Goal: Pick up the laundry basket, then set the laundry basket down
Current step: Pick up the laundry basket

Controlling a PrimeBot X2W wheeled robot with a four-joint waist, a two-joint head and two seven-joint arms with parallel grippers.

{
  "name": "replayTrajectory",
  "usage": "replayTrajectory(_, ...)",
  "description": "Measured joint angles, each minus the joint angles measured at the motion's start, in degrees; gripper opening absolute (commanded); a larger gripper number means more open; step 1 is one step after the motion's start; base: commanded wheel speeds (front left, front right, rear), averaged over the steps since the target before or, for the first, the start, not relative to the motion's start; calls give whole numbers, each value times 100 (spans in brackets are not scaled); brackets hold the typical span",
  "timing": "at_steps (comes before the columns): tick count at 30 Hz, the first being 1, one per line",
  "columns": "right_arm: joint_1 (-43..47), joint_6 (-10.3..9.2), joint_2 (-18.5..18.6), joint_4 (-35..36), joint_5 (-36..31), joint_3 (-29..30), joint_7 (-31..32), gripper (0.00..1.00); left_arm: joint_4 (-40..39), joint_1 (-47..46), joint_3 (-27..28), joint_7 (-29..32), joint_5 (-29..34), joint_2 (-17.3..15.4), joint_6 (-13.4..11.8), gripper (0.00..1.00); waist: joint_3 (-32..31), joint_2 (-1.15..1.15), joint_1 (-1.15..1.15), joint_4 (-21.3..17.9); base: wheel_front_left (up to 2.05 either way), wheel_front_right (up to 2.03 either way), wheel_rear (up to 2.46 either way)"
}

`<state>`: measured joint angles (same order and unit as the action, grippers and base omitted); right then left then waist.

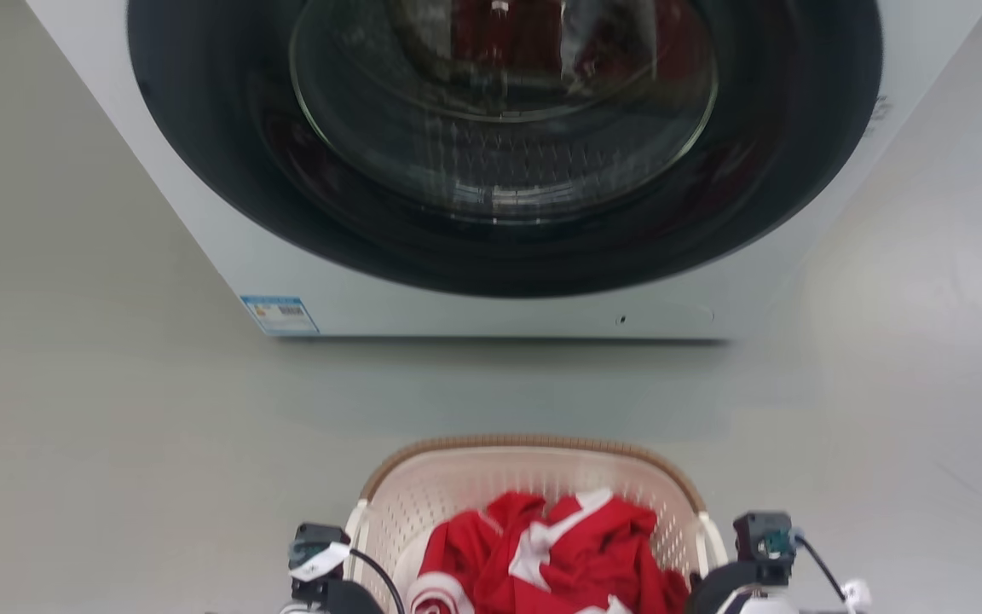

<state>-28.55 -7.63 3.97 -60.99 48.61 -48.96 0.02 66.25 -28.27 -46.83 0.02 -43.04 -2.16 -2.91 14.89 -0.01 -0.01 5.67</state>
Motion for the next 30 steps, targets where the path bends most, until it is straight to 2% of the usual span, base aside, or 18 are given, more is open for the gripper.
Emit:
replayTrajectory(8,619,-29,-12,180,378,-328,230,0,293,403,-73,142,-31,7,160,0,-682,0,0,-21,0,0,0)
replayTrajectory(15,809,-49,-21,286,637,-505,349,0,514,528,-71,193,-64,8,301,0,-1164,0,0,-40,0,0,0)
replayTrajectory(30,802,-52,-20,266,945,-725,346,0,641,491,-52,226,-86,5,495,0,-1322,1,1,-91,0,0,0)
